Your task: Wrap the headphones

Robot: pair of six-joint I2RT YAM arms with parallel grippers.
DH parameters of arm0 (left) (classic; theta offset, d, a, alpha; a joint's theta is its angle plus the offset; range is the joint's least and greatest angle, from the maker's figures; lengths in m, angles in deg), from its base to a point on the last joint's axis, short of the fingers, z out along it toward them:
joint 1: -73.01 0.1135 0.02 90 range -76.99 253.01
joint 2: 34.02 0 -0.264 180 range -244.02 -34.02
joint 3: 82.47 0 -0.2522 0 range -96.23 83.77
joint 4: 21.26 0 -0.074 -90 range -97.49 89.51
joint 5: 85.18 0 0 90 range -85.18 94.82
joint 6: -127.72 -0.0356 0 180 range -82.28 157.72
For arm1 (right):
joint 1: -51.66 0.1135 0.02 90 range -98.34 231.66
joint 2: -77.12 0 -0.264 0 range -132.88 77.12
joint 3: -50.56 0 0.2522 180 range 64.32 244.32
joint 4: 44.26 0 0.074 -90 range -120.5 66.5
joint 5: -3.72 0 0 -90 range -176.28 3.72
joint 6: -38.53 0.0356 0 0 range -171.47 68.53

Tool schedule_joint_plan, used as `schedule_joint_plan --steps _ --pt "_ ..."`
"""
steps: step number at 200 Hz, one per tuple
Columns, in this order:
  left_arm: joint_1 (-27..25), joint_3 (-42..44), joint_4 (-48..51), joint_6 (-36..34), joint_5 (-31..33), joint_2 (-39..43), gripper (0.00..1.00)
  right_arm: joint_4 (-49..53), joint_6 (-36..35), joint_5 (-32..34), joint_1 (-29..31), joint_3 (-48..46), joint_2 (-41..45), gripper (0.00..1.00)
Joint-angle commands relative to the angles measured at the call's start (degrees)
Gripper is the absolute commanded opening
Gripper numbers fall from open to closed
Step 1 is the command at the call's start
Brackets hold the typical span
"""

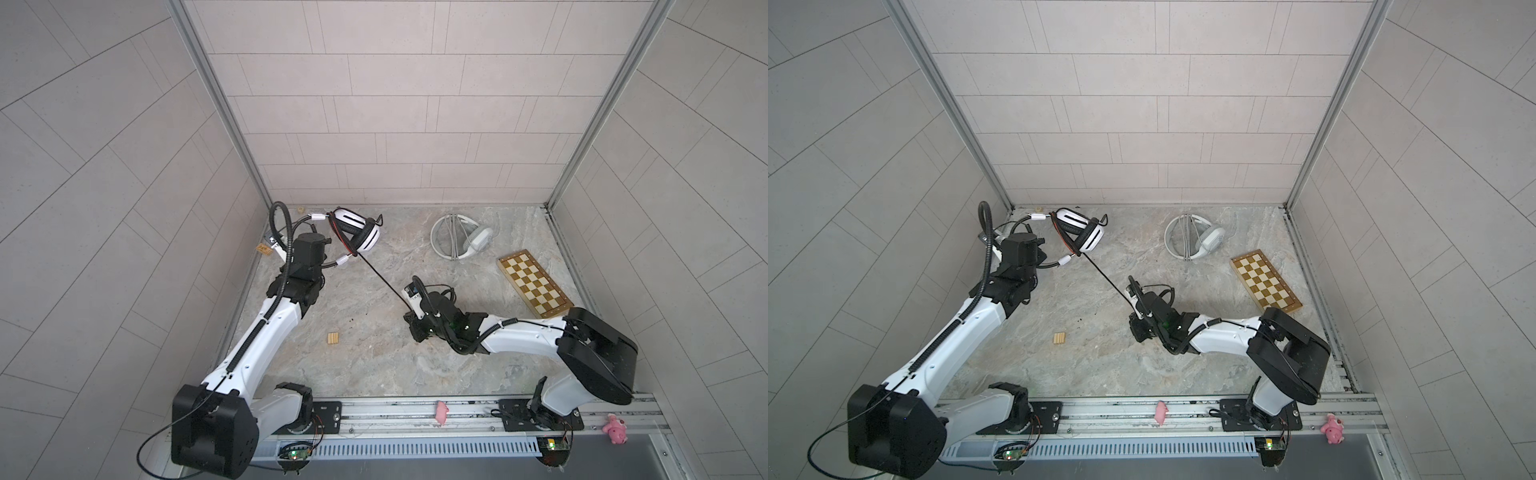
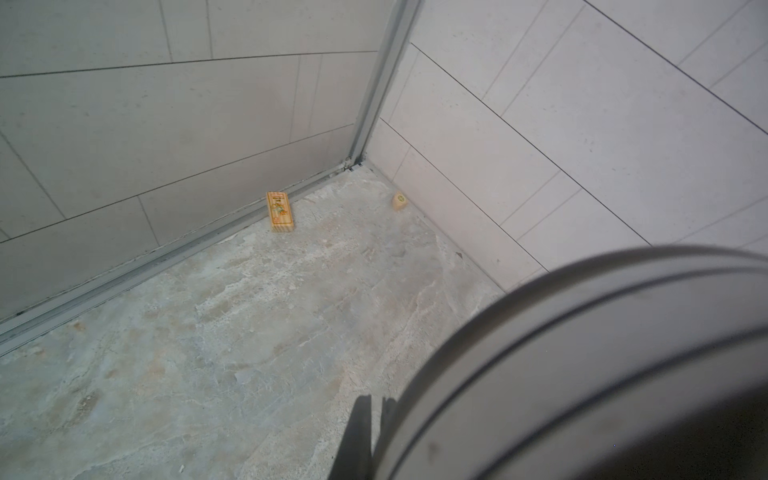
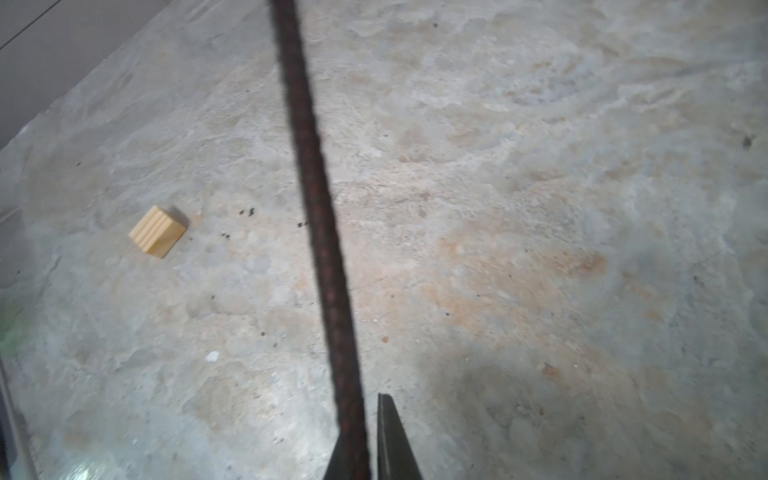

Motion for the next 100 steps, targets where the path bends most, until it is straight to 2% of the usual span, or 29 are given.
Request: schedule_joint_plan --steps 1,26,55,100 --pt "0.7 -4.3 -2.9 5.1 4.8 0.5 0.00 15.1 -5.4 7.2 3.2 3.4 3.8 0.09" --pt "0.7 -4.4 -2.6 4.8 5.7 -0.3 0.00 21.7 -8.0 11.2 7.2 7.7 6.9 0.09" --pt "0.5 -6.0 -0.7 5.4 3.6 -2.1 0.00 25.8 -11.7 14.9 10.5 11.5 10.1 0.09" --pt "0.3 -6.4 -2.2 4.5 -1.5 -4.6 0.00 27.2 -15.6 16.7 11.0 15.4 15.9 0.09"
